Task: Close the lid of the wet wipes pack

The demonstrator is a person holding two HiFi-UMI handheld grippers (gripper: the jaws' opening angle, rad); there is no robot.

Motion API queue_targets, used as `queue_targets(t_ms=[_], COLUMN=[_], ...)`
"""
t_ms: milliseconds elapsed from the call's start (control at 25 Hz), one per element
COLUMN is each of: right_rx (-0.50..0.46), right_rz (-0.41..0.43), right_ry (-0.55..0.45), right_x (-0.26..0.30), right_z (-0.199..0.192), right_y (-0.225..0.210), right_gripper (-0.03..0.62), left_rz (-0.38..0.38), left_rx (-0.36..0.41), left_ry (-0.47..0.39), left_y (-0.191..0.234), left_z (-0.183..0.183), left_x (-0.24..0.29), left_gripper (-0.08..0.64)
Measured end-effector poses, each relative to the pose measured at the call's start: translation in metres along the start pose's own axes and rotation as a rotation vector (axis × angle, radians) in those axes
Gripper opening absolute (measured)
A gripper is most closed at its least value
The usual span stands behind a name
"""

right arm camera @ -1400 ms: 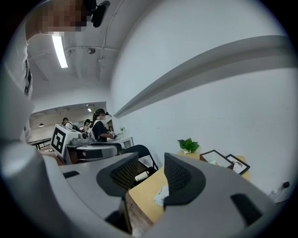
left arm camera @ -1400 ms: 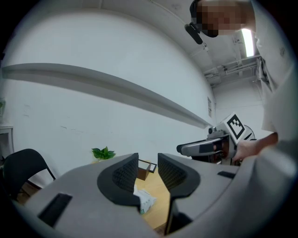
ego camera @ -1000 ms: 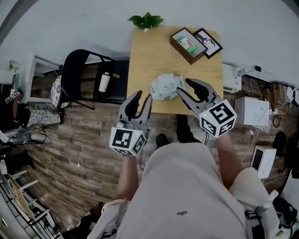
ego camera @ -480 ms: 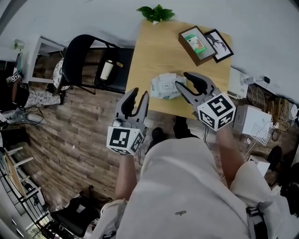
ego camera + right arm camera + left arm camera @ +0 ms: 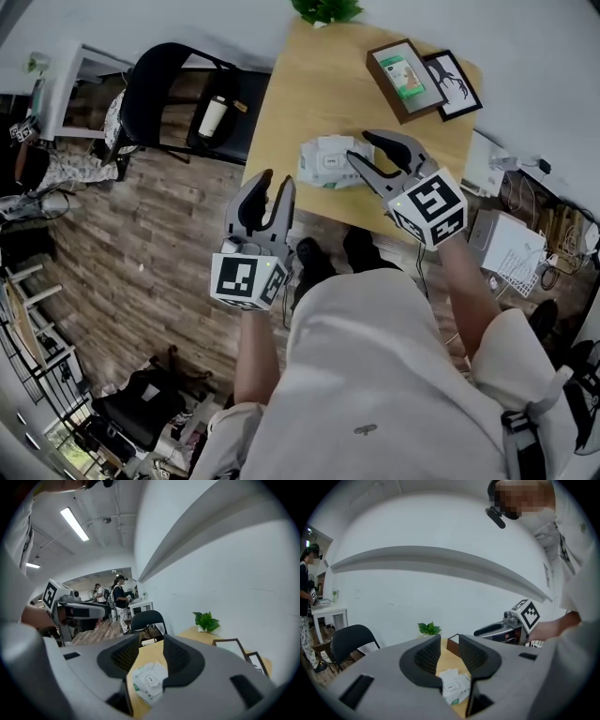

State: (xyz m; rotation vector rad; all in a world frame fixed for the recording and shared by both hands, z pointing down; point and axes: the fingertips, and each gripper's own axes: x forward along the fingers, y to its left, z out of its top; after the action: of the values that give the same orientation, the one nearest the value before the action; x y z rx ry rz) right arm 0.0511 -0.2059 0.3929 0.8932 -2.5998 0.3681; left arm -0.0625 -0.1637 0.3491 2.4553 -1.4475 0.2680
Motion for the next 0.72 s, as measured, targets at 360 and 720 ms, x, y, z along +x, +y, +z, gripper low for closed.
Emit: queue_targets(t_ms=[360,720], right_rx=[-0.007,-0.027], right_rz=[0.057,0.1], right_ry=[0.055,0.074], right_x=[0.024,0.046], right_z=[-0.03,-0.053], right_y=[-0.009,-0.015], right_gripper=[0.152,0.133], left_rz=[0.058,0.088], left_rx=[-0.055,-0.084], left_ry=[-0.006,0.007], left_y=[0.003,0.004], left_z=[-0.021,-0.039], left_x=[0.002,0.003], left_gripper=[0.118,0.118])
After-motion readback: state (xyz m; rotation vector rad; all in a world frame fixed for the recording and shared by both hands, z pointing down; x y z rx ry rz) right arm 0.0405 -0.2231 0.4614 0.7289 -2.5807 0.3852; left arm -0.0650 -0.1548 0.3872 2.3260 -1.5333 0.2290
